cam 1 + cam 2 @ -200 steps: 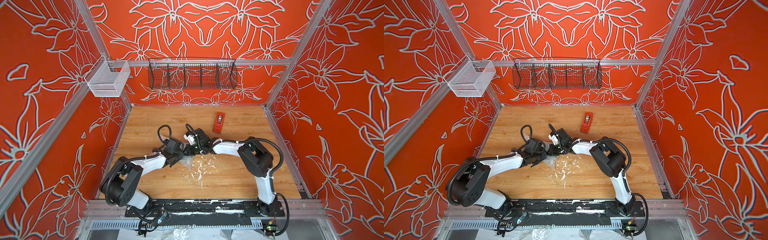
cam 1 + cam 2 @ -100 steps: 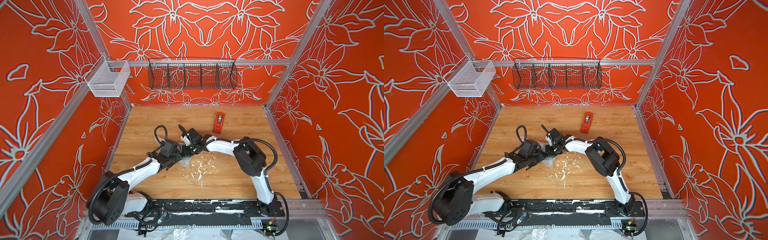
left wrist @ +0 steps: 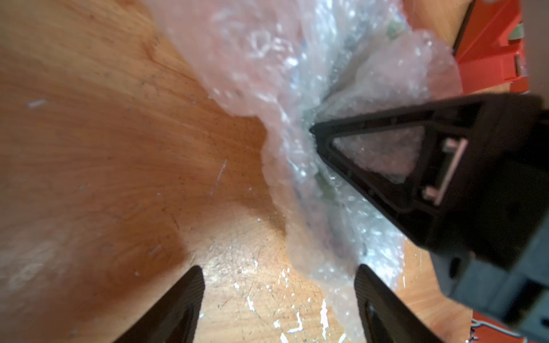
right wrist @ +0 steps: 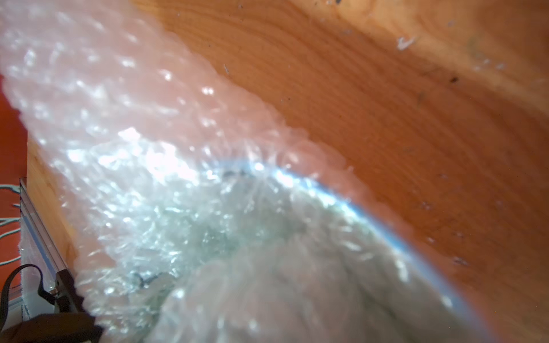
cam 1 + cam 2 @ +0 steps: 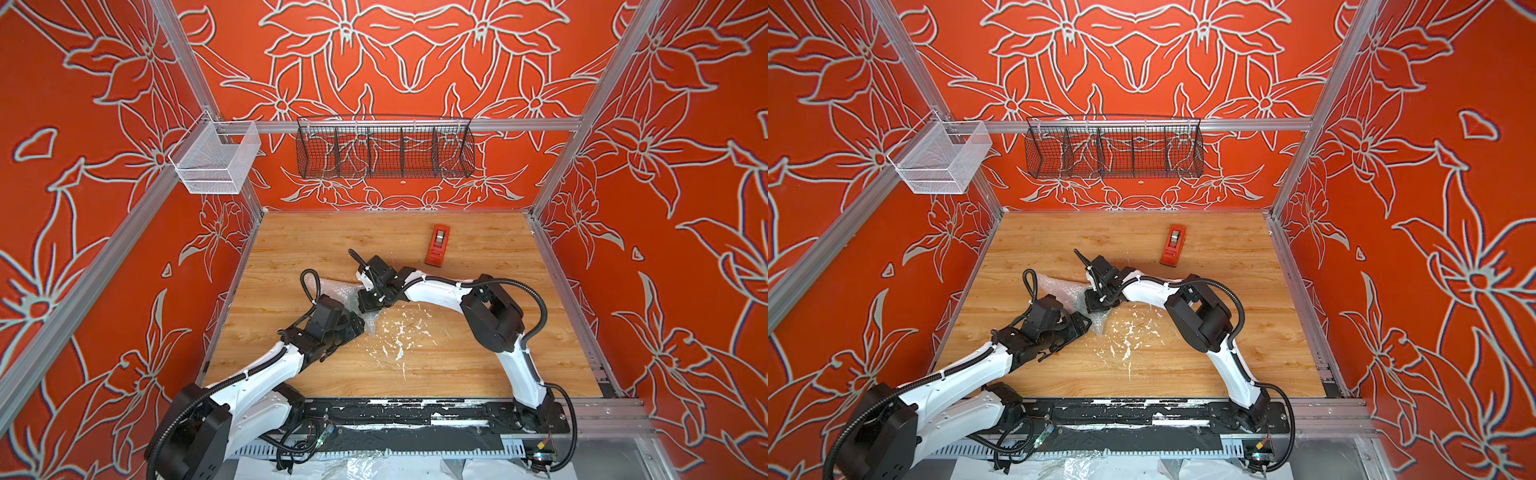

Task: Wrap bowls in bubble wrap
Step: Wrap the bowl in bubble wrap.

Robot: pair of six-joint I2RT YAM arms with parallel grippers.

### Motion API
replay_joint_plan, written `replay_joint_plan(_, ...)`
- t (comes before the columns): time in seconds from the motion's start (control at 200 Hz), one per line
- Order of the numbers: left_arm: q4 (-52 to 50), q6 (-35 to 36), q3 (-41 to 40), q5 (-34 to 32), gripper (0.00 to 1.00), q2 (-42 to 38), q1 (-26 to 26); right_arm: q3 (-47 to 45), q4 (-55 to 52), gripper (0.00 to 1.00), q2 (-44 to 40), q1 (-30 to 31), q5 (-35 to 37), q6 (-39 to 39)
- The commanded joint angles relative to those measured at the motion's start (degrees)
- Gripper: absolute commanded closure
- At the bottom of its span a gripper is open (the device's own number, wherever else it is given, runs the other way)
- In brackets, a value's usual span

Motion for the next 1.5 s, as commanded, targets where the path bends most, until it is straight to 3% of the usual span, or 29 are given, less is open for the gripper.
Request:
replay_joint_plan(0.0,5.3,0.0,-0.8,1.9,0.19,-1.5,0.0,-2.2,-7.0,1.00,5.9,1.0,4.3,1.3)
replay_joint_plan(0.145,6.5,-0.9,-2.2,1.4,0.19,-5.1,0.0,-2.9,-6.0,1.00,5.8,1.0,4.0,2.1)
replay_joint_plan(0.35,7.6,-0.9,-2.5,1.1,0.19,-4.4,0.0,-2.9,-5.1,1.00,6.1,1.0,3.3,3.1)
replay_joint_plan(0.786,14.9,-0.4,-1.8,-1.6,0.19,7.1,0.2,-3.4,-4.0,1.00,6.3,1.0,2.2,3.8)
replay_joint_plan(0.916,12.9,-1.7,-0.9,-4.0,0.21,9.2,0.6,-3.7,-3.5,1.00,6.1,1.0,2.0,4.1)
replay_joint_plan(1.211,9.9,-4.0,-4.2,-6.1,0.24,5.3,4.9,-3.0,-3.6,1.00,6.5,1.0,1.6,4.3)
replay_joint_plan(1.491,7.7,-3.5,-4.3,-6.8,0.42,5.4,8.6,-2.0,-4.1,1.00,6.5,1.0,1.1,4.4)
